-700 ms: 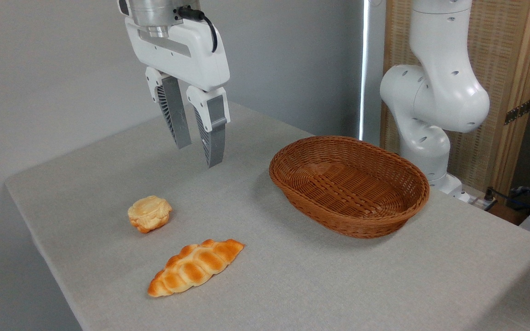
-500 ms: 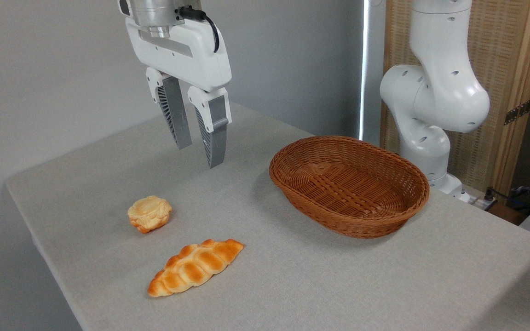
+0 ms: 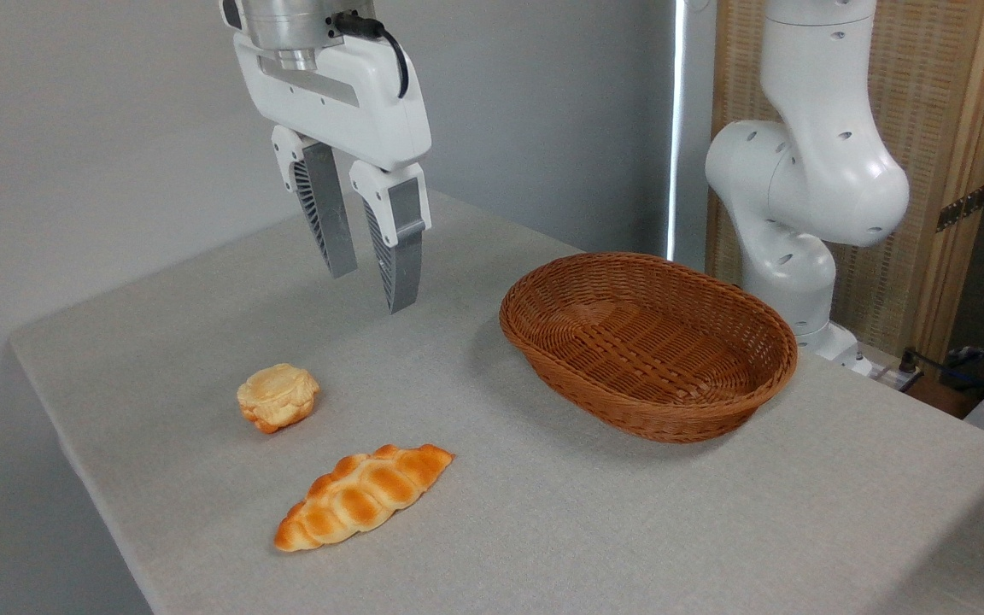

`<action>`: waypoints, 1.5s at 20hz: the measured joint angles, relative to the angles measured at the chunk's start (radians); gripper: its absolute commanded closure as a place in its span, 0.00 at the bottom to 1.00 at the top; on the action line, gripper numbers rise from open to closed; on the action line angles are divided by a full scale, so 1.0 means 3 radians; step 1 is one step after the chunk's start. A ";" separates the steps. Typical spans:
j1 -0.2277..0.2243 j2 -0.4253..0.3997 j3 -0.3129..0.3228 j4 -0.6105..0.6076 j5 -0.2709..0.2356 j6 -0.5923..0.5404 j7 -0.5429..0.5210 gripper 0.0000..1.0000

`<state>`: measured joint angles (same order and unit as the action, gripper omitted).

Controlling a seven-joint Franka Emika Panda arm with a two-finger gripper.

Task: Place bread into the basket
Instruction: 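Lower the open gripper down onto the small round bun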

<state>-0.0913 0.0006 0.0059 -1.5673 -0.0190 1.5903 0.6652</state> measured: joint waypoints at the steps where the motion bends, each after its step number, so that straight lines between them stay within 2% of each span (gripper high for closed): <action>1: 0.0000 0.0000 0.0000 -0.0001 0.0000 0.0000 0.0000 0.00; 6: -0.0004 0.0002 -0.0010 -0.0005 0.0000 0.0000 0.0000 0.00; 9: -0.0022 0.0032 -0.0088 -0.0020 -0.0002 0.0021 0.0000 0.00; 17: -0.0067 0.0338 -0.0434 -0.0087 -0.0002 0.0553 -0.0005 0.00; 23: -0.0078 0.0520 -0.0704 -0.0420 -0.0002 0.1115 -0.0008 0.00; 30: -0.0079 0.0691 -0.0842 -0.0548 -0.0002 0.1443 -0.0209 0.00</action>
<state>-0.1151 0.2080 -0.2467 -1.7317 -0.0196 2.0232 0.6025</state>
